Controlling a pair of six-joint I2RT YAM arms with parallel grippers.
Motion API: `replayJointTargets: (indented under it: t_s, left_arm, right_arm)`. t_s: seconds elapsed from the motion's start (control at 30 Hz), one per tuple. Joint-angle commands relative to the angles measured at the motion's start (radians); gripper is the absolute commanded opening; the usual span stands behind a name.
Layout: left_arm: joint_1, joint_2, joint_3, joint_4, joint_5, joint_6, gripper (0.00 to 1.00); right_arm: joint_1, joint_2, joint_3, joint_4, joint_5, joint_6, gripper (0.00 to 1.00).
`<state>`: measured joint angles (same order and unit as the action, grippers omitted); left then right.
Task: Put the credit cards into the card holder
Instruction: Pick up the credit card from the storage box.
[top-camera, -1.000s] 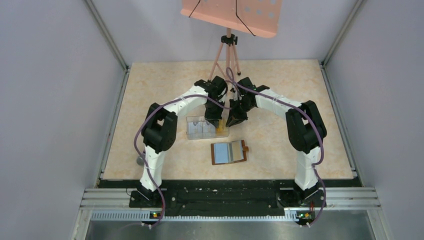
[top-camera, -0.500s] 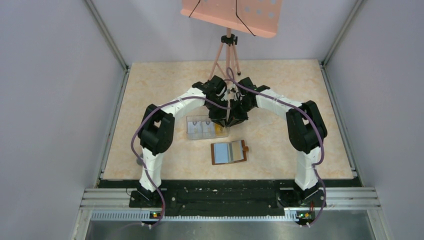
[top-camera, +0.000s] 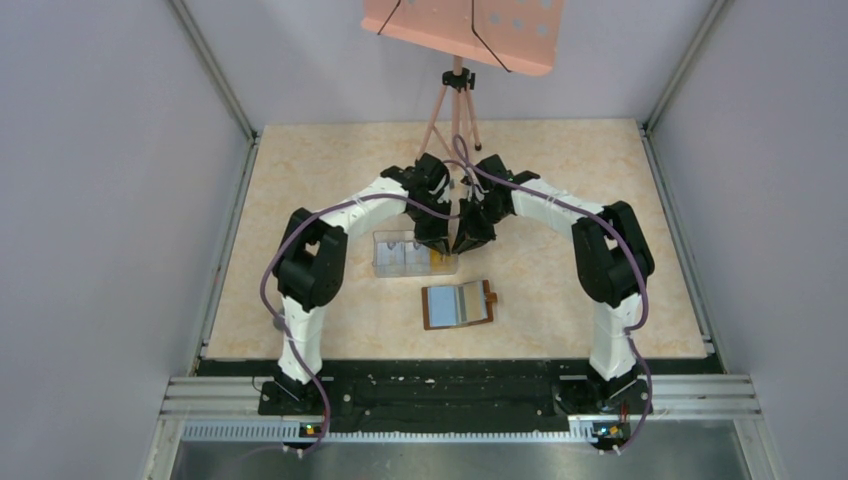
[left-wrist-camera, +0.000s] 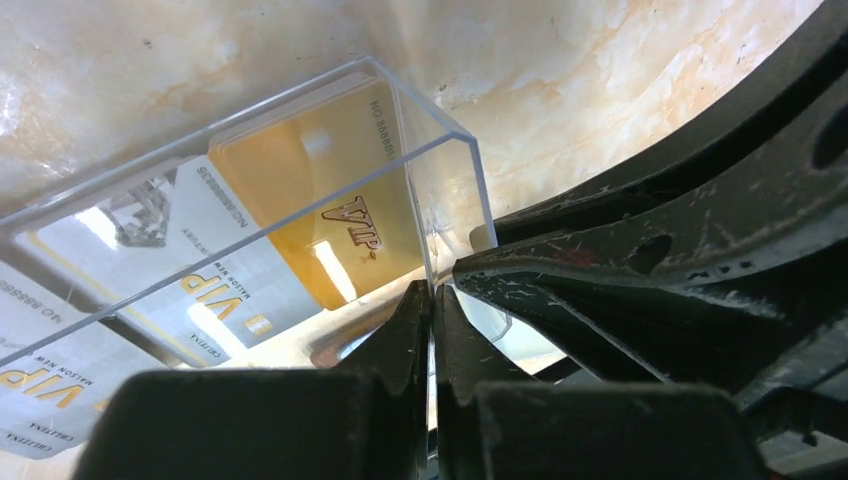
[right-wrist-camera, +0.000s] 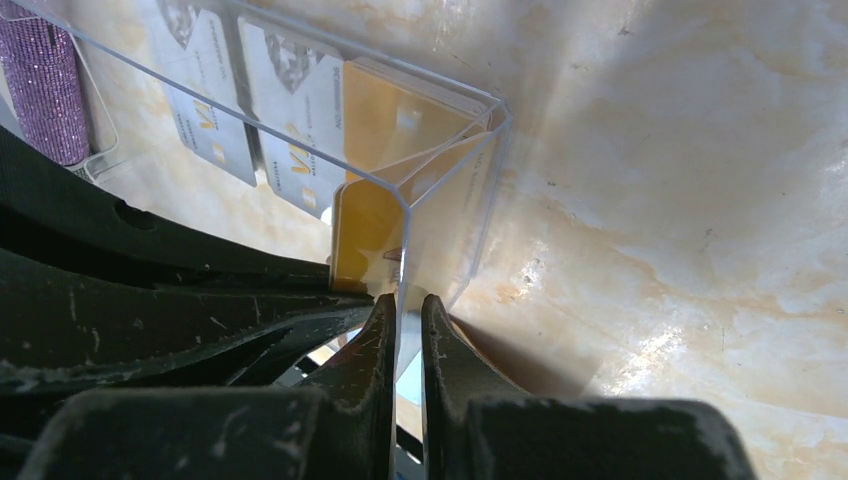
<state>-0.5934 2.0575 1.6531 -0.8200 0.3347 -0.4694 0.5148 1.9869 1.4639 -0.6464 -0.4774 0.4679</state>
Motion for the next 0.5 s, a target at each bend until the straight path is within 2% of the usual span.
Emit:
replayJointTargets:
  t_s: [0.0,0.2,0.23,0.3,0.47]
  left_arm:
    - [0.014,-0.085,-0.037,0.073,0.004,-0.021,0.0]
    - [0.045,-0.127,-0.088,0.071,-0.018,-0.03,0.0]
    - [0.048,-0.126,-0.089,0.061,-0.021,-0.024,0.04]
    - [0.051,-0.121,-0.088,0.033,-0.037,-0.011,0.21]
    - [0.052,-0.134,-0.083,-0.035,-0.151,0.012,0.37]
  right_arm:
    - [0.019,-0.026,-0.01,0.027,-0.046,-0.006,0.0]
    - [0.019,-0.027,-0.005,0.027,-0.046,-0.003,0.0]
    - [0.019,-0.027,-0.005,0.027,-0.047,-0.004,0.0]
    - [0.019,-0.027,-0.003,0.028,-0.047,-0.004,0.0]
    - [0.019,-0.028,-0.005,0.027,-0.047,-0.003,0.0]
